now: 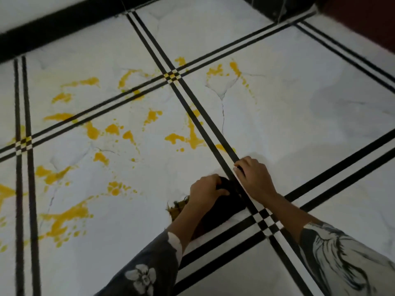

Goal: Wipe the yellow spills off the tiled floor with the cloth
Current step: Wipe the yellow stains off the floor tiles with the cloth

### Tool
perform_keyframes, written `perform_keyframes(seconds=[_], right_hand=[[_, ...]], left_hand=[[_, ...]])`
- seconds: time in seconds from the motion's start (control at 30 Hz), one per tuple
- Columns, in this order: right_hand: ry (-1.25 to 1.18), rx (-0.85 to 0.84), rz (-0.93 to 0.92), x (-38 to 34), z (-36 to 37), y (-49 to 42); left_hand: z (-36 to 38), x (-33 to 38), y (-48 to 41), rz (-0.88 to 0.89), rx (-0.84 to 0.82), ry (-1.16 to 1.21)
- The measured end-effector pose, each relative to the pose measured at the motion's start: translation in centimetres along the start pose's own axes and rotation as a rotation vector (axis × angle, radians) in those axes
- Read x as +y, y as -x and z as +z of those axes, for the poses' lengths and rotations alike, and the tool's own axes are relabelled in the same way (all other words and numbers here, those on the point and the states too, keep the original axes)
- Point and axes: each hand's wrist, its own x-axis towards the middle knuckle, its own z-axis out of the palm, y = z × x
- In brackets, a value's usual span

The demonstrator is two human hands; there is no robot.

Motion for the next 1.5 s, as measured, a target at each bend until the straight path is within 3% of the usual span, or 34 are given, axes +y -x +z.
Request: perform_keyframes(seconds=[0.13, 0.23, 0.33, 0.47, 0.63, 0.83, 0.97, 1.1, 1.2, 1.3, 1.37, 1.5], right_hand=[[0.042, 0.088, 0.044, -0.6, 1.1, -1.0], [0.056, 0.103, 0.070, -1.6, 1.6, -1.1], [0.116, 0.145, 0.042, -2.4, 2.5, -0.8], [0.194, 0.190, -0.015, -3.0, 3.5, -1.4], [0.175, 0.224, 0.020, -1.2, 3.0, -2.5], [0.186, 0.149, 0.114, 2.6, 2.9, -3.7], [0.196, 0.185, 0.206, 4.1, 2.3, -4.3], [0.235, 0.203, 0.202, 4.9, 2.6, -4.6], [0.242, 0.198, 0.210, 4.9, 2.9, -4.5], [0.241, 0.211, 0.228, 4.7, 2.8, -4.6], [0.235, 0.204, 0.236, 4.5, 2.8, -4.5], [0.272, 0.215, 0.215, 5.0, 3.1, -4.7]], left_hand=[[-3.2, -3.3, -0.8, -0.190, 0.389, 0.245], [-7.1, -6.3, -1.3, -0.437, 0.675, 0.390], [-7.9, -6.6, -1.5, -0.492, 0.793, 0.416], [-3.6, -3.4, -1.8, -0.283, 0.647, 0.287], [0.7, -4.2, -2.5, -0.408, 0.500, 0.083], [1.3, -4.4, -4.7, -0.299, 0.503, -0.175], [4.6, 0.6, -3.5, 0.005, 0.365, -0.216], [1.0, 0.4, -8.6, 0.260, 0.227, -0.362], [-1.8, -4.1, -10.7, 0.022, 0.396, -0.341], [-0.4, -5.4, -6.8, -0.240, 0.502, -0.301], [1.7, -2.4, -5.0, -0.202, 0.461, -0.261], [1.3, 2.1, -9.6, 0.152, 0.314, -0.300]])
